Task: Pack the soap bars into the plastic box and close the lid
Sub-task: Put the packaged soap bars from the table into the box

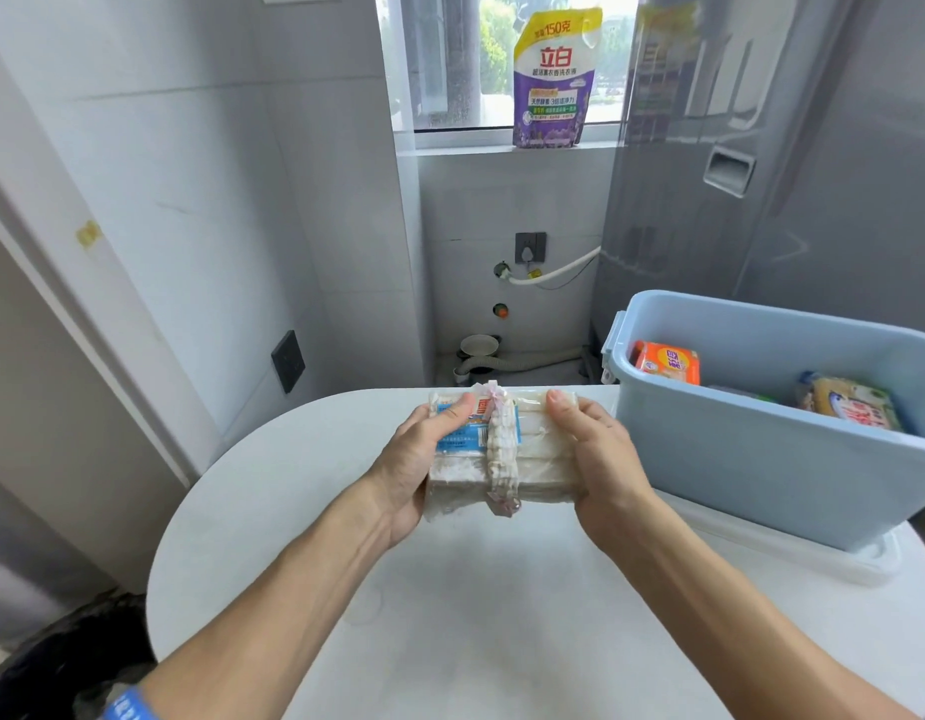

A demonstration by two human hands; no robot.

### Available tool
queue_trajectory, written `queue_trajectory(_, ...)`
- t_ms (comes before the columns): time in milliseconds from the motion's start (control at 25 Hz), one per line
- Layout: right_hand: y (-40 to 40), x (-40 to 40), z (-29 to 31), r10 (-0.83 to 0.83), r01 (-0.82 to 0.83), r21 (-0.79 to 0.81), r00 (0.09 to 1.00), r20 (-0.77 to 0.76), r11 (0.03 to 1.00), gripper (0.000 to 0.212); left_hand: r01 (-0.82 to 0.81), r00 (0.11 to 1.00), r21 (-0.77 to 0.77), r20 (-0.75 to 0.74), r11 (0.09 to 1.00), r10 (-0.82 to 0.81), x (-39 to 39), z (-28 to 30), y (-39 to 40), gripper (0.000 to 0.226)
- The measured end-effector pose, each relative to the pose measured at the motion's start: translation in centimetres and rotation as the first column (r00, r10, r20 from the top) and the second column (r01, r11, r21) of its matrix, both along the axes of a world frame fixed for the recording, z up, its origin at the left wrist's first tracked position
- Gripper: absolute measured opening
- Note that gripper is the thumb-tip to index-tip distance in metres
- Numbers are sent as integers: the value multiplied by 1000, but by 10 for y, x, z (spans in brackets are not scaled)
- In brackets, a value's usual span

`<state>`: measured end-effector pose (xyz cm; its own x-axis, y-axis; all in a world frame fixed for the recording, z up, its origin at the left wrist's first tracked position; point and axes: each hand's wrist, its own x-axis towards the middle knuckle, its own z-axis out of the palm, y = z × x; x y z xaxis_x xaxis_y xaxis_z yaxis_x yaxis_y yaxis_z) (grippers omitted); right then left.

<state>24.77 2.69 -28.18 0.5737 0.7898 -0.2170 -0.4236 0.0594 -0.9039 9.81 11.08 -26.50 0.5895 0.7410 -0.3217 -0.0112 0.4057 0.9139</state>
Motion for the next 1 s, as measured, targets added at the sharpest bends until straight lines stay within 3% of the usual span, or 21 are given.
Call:
queue_trajectory(80, -5, 2, 20, -25, 26, -1, 996, 87, 1000, 25, -31, 999, 53, 46, 998, 29, 8, 16, -5, 53)
queue_trajectory(200, -21, 16, 63, -44, 35, 56, 984, 171, 998, 43, -123, 961, 47, 255, 991, 108, 28, 47, -16, 47)
queue_trajectory(320, -44, 41, 105, -36, 10, 99, 965, 260, 995, 69, -107, 901, 28, 424, 994, 85, 58, 77, -29, 47)
queue_trajectory(360, -52, 52, 117, -32, 13, 80, 970, 240, 997, 71, -91, 885, 32, 461, 995, 66, 70, 84, -34, 49)
queue_trajectory(440, -65, 82, 133, -77, 71, 45, 986, 150, 996, 53, -5, 882, 38, 471, 999, -14, 98, 94, -48, 50)
queue_trajectory(560, -81, 137, 144, -228, 249, -103, 957, 182, 963, 25, 147, 956, 101, 241, 984, -167, 141, 96, -66, 39)
queue_trajectory(720, -91, 200, 130, -180, 254, -298, 950, 254, 920, 16, 282, 955, 315, -179, 906, -235, 196, 93, -68, 43)
queue_trajectory(800, -89, 220, 120, -118, 233, -376, 945, 305, 897, 19, 427, 876, 412, -409, 805, -256, 214, 89, -60, 49)
queue_trajectory(880, -85, 230, 109, 12, 204, -483, 913, 408, 852, 27, 584, 757, 389, -578, 712, -305, 225, 81, -52, 49)
queue_trajectory(1000, -85, 232, 83, 195, 227, -585, 799, 569, 779, 25, 741, 608, 415, -748, 528, -266, 236, 67, -47, 25)
